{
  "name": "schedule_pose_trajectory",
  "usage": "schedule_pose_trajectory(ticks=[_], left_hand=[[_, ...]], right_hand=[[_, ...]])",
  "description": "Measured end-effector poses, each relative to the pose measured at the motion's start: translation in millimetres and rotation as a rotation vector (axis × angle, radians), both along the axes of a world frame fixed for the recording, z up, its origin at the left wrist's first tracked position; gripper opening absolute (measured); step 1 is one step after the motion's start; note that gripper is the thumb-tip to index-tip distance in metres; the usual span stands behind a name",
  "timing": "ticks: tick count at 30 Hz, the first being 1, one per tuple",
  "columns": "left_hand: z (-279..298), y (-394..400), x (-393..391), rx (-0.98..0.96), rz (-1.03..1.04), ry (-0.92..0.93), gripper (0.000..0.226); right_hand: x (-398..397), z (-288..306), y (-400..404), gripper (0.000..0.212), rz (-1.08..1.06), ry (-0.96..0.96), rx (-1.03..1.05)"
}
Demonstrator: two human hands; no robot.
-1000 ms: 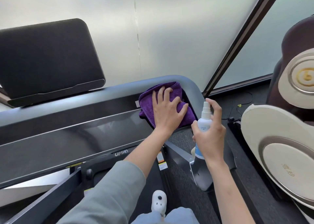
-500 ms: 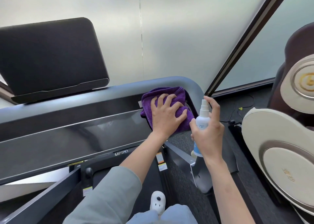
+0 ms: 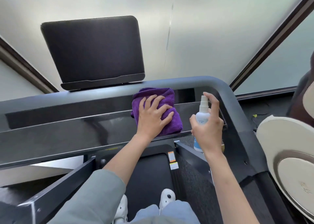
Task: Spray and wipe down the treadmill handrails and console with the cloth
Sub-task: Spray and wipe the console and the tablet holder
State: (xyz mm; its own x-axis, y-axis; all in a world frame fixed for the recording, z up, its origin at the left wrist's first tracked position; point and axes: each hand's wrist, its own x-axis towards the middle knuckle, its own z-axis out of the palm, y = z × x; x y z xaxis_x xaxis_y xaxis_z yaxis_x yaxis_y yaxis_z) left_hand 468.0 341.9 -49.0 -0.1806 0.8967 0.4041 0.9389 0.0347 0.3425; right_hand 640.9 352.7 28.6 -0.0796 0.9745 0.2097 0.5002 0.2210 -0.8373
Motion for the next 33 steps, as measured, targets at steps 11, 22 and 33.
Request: schedule_pose_trajectory(ticks=[11, 22, 33], left_hand=[[2, -99, -139, -0.071, 0.14, 0.022, 0.035], [2, -186, -259, -0.059, 0.141, -0.005, 0.035], [1, -241, -331, -0.04, 0.11, -0.007, 0.036]], right_hand=[[-107, 6, -58, 0.069, 0.12, -0.001, -0.003], [-194, 6, -116, 0.069, 0.123, 0.02, 0.007], [-261, -2, -152, 0.071, 0.194, -0.01, -0.001]])
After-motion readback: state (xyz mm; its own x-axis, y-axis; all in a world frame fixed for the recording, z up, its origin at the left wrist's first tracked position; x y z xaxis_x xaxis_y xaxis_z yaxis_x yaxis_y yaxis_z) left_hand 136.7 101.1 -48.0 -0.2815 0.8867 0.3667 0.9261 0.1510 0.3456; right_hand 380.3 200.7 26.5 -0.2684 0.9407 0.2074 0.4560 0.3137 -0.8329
